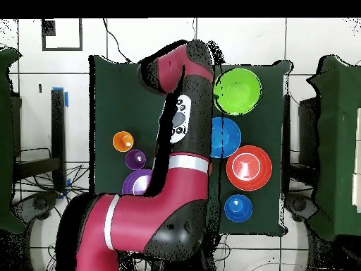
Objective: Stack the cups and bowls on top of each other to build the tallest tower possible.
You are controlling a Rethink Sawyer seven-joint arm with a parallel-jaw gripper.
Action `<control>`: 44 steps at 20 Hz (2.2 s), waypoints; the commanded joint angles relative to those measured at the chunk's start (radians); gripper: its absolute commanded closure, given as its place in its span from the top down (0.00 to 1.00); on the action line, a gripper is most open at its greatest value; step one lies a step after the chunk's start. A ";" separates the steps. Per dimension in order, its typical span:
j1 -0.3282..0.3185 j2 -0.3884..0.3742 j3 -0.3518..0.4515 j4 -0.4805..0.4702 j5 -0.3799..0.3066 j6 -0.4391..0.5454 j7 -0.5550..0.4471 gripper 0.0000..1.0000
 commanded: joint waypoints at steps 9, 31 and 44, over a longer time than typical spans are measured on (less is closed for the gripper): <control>0.052 0.019 0.013 0.132 0.111 -0.138 0.697 0.00; 0.074 -0.079 -0.063 0.421 0.262 -0.431 1.048 0.00; 0.091 -0.145 -0.122 0.622 0.368 -0.659 1.126 0.00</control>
